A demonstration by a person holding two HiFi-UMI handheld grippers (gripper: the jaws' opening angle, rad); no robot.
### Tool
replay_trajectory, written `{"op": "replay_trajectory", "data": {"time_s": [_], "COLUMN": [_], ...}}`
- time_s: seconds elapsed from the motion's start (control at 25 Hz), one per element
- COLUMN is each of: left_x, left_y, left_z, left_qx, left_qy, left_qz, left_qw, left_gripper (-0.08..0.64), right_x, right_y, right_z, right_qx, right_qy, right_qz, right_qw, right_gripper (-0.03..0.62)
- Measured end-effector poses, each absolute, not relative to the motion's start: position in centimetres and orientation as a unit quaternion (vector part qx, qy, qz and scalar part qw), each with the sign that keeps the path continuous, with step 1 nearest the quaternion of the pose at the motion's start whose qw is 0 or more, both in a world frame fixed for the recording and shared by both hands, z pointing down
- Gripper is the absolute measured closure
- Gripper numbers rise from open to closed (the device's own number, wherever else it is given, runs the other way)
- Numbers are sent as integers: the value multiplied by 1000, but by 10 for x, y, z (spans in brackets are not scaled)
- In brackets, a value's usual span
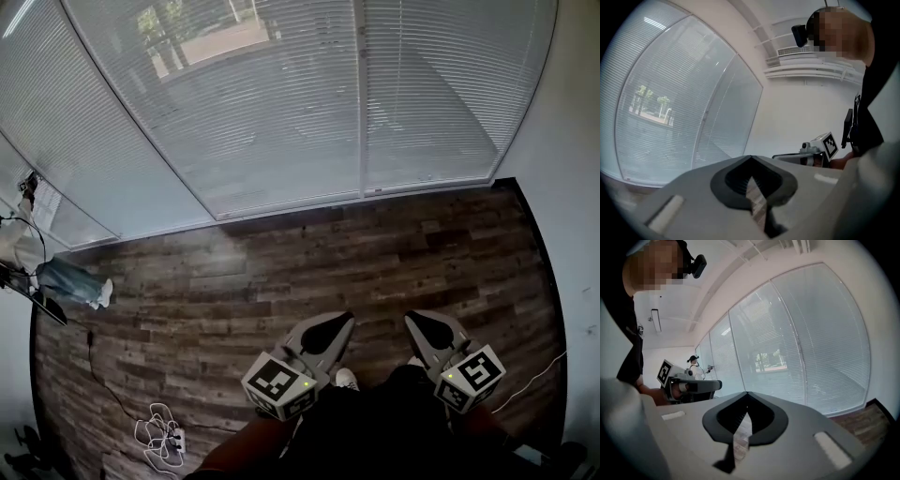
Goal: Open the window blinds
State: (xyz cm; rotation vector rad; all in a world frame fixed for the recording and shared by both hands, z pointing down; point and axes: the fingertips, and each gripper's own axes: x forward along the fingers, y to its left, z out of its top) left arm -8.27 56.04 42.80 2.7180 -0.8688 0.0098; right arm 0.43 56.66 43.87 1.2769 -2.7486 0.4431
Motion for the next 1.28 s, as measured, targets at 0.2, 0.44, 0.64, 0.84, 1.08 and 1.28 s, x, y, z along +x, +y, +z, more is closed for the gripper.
{"op": "replay_trajectory", "data": {"time_s": [0.2, 0.44, 0.64, 0.84, 1.08, 1.28], "left_x": [-85, -81, -74, -64, -42, -20], "left_y": [551, 538, 526, 496, 446, 412], "left_z": [430, 430, 430, 438, 415, 403], "left_qx": [946, 944, 939, 935, 932, 930], "left_qy": [-287, -294, -306, -318, -335, -343], "left_qz": [-3, -2, 0, 12, -4, -6], "left_qw": [150, 152, 156, 155, 142, 131], "left_gripper": [560, 560, 560, 560, 560, 560], "right_x": [-1, 7, 10, 21, 46, 65], "right_y": [556, 547, 527, 494, 443, 405], "right_z": [433, 439, 433, 437, 428, 416], "right_qx": [430, 433, 419, 405, 401, 390], "right_qy": [-890, -888, -896, -902, -906, -911], "right_qz": [145, 149, 145, 144, 135, 129], "right_qw": [39, 37, 31, 26, 19, 10], "right_gripper": [567, 568, 568, 567, 568, 568]}}
